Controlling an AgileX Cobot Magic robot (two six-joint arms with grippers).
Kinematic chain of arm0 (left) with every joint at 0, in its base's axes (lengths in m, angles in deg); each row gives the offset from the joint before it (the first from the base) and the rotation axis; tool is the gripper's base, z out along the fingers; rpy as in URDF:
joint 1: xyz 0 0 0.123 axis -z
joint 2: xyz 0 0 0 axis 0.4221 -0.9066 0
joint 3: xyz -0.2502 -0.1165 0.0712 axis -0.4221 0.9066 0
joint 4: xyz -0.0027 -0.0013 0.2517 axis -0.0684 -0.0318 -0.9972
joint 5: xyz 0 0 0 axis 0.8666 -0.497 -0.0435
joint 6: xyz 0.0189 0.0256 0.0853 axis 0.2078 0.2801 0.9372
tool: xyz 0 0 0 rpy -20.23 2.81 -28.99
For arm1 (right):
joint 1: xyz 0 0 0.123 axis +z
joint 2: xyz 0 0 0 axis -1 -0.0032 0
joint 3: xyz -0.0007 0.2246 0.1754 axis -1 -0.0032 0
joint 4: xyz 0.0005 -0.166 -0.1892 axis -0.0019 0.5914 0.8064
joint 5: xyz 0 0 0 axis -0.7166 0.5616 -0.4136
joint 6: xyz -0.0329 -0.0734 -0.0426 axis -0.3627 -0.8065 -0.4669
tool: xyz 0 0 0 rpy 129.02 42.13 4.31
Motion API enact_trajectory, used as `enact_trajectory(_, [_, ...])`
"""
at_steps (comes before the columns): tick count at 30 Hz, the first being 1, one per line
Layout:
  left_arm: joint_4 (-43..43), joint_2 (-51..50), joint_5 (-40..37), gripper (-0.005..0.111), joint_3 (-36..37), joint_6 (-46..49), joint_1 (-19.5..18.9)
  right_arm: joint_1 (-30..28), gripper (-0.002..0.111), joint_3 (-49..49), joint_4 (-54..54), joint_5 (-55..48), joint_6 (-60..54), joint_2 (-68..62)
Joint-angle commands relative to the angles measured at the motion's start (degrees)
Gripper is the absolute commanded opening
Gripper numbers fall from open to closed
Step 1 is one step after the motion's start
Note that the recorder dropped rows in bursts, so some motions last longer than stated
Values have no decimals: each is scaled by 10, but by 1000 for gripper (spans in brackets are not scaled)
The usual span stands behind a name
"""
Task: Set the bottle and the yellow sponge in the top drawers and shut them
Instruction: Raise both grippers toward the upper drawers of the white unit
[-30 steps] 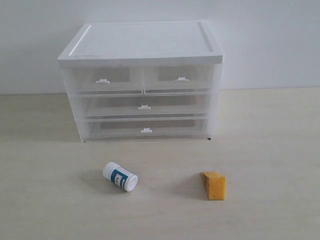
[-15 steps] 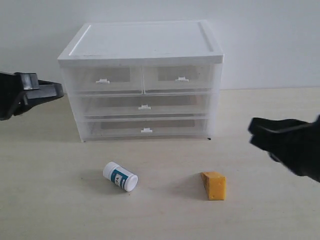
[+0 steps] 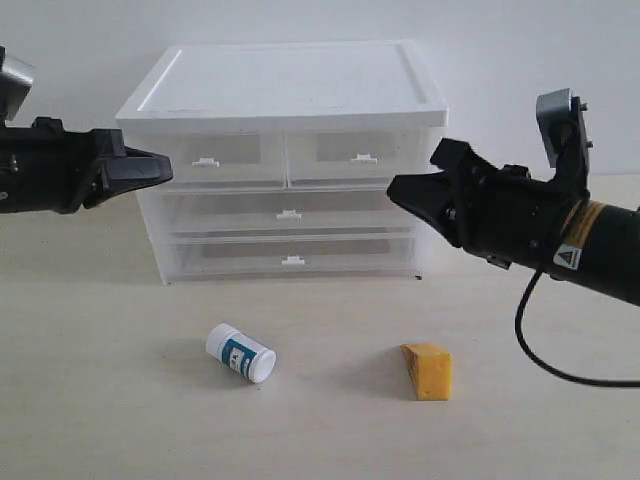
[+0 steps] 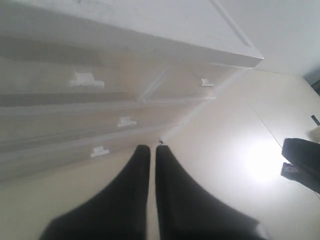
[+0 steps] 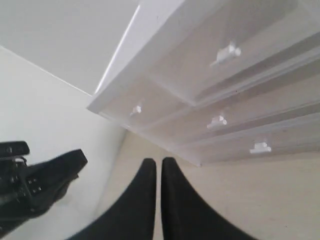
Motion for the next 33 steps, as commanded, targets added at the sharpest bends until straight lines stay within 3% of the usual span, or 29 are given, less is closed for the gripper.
enact_trajectory(1, [5, -18, -5, 10, -32, 2, 2, -34, 0, 51, 29, 71, 92, -62])
enact_trajectory(7, [5, -63, -23, 40, -57, -10, 2, -37, 0, 124, 45, 81, 165, -144])
enact_trajectory(11, [5, -92, -23, 41, -69, -17, 2, -37, 3, 160, 43, 113, 189, -206])
enact_trajectory(18, [5, -132, -37, 41, -102, -17, 2, -37, 57, 201, 43, 173, 201, -262])
enact_trajectory(24, [5, -151, -37, 41, -134, -35, 2, -37, 40, 227, 47, 156, 200, -262])
enact_trajectory(33, [5, -196, -39, 41, -186, -50, 2, -37, 39, 254, 44, 126, 197, -262])
